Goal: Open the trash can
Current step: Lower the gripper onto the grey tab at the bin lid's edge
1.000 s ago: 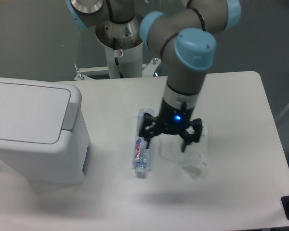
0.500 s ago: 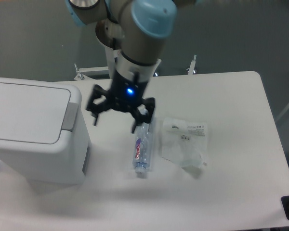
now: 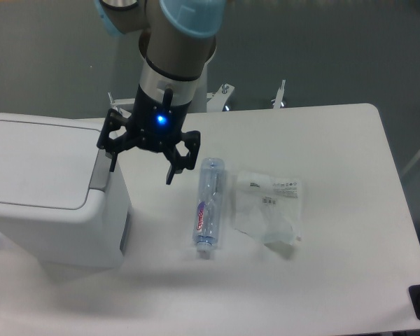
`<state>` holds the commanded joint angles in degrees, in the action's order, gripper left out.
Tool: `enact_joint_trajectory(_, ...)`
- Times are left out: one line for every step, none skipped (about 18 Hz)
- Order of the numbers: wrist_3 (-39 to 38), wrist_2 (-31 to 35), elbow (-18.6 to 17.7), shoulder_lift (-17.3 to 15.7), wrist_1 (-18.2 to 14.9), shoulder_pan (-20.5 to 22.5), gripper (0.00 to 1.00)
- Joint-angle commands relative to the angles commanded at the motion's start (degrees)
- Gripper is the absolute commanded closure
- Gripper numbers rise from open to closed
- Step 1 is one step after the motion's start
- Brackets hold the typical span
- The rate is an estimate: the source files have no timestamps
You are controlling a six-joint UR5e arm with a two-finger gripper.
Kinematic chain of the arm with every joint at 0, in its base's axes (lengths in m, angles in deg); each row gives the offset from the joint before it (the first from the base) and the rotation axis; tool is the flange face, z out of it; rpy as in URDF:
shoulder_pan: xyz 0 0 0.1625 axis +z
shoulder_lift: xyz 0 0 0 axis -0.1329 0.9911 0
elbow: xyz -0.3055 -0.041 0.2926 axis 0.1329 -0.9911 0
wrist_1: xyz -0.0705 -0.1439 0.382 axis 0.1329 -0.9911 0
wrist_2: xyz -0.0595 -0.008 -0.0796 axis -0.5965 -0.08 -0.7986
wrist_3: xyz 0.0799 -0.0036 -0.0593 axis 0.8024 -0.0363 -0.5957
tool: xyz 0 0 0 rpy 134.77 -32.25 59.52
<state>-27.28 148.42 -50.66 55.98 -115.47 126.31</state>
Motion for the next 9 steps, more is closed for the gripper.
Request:
enact_joint_trajectory(0.0,0.0,0.0,0.2,0.0,0.0,0.0)
enact_joint_trajectory(0.0,0.1,-0.1,0.2,0.0,-0.1,0.0)
enact_joint_trajectory(0.0,0.1,-0.3,0.2,0.0,-0.2,0.0)
enact_joint_trajectory(0.0,0.1,-0.5,0.2,0.1,-0.2,0.0)
enact_joint_trajectory(0.0,0.1,-0.7,0.2,0.1,-0.2,0.0)
enact_joint_trajectory(0.0,0.1,-0.8,0.2,0.0,-0.2,0.0)
enact_joint_trajectory(0.0,0.1,-0.8,0.2,0.1,-0.3,0.0)
enact_joint_trajectory(-0.1,0.1,-0.8,0.2,0.1,-0.3,0.0)
enact_joint_trajectory(-0.1,0.1,-0.8,0.2,0.1,-0.3,0.0)
